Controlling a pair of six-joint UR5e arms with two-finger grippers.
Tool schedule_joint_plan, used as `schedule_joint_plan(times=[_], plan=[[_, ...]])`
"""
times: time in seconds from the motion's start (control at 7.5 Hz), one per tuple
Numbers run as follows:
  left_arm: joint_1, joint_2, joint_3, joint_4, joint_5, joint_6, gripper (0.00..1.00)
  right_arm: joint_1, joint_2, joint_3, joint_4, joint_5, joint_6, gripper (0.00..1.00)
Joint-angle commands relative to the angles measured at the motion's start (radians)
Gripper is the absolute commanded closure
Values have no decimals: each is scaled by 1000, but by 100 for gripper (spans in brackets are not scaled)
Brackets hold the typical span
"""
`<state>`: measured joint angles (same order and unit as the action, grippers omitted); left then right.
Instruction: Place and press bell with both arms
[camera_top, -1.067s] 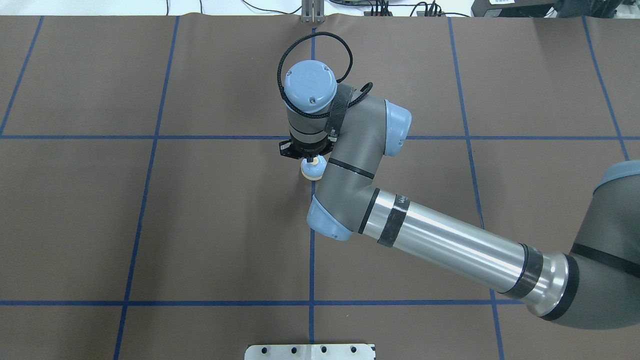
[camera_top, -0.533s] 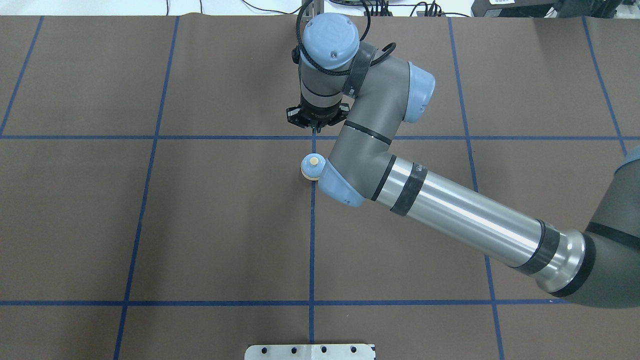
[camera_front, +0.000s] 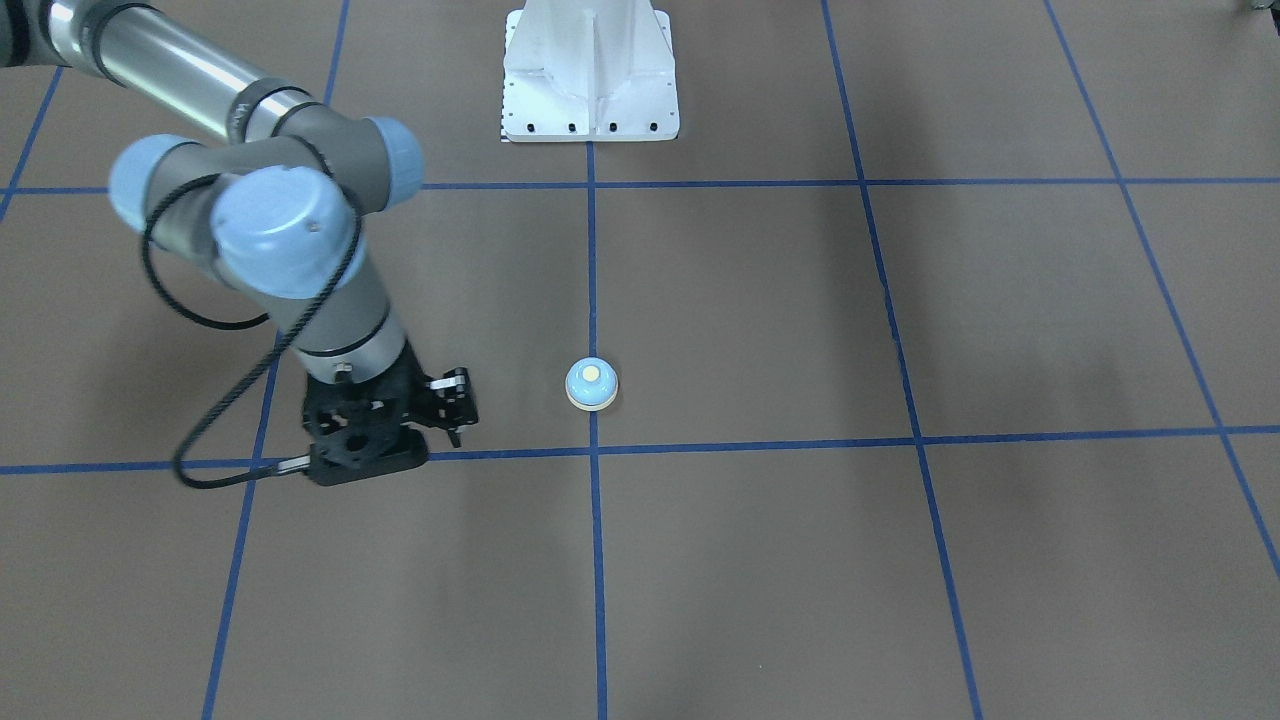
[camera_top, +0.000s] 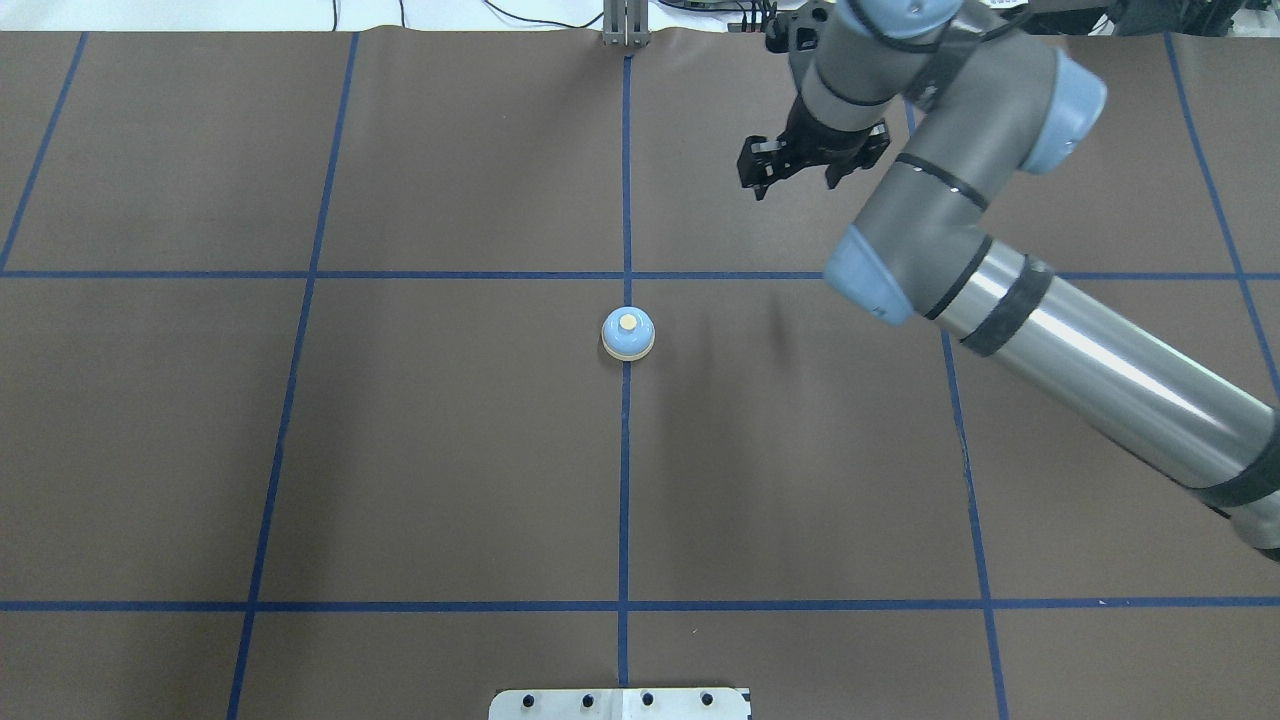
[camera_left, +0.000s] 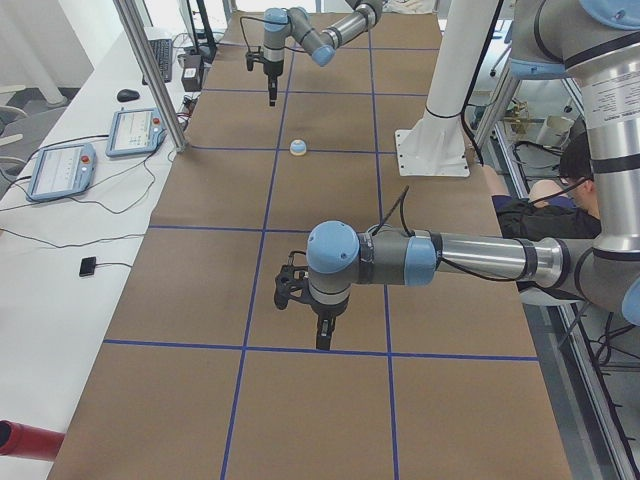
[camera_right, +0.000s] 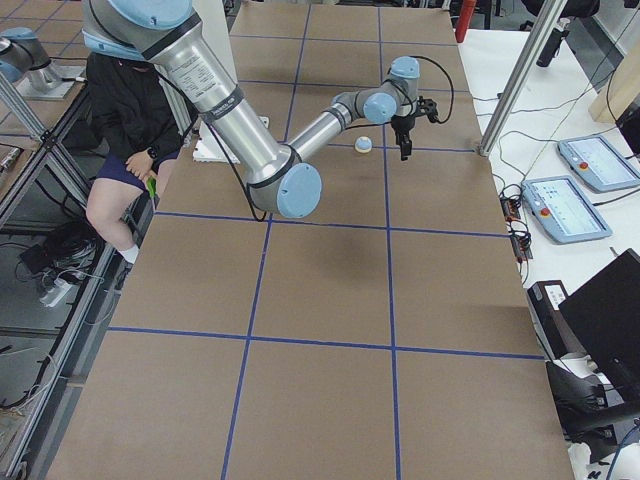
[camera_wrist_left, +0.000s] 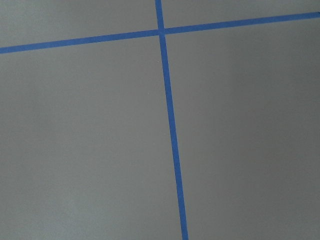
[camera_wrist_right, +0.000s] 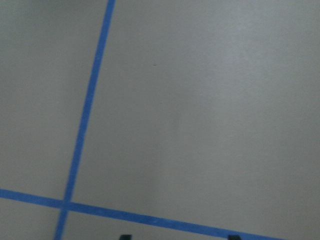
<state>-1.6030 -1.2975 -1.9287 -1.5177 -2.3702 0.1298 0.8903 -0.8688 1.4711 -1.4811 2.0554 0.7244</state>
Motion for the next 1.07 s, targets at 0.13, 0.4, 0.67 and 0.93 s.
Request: schedule_joint_plan(times=[0.13,0.4,0.67,0.93], plan=[[0,4,-4,-41,6,2,0,244,-230,87,-1,165,-348,1],[2,0,3,-41,5,4,0,376,-390,116,1,236,-580,1],[2,-3,7,-41,6,5,0,517,-559,146,4,280,-859,1],[2,-6,7,-41,6,4,0,687,-680,162,-2,315,-988,1]])
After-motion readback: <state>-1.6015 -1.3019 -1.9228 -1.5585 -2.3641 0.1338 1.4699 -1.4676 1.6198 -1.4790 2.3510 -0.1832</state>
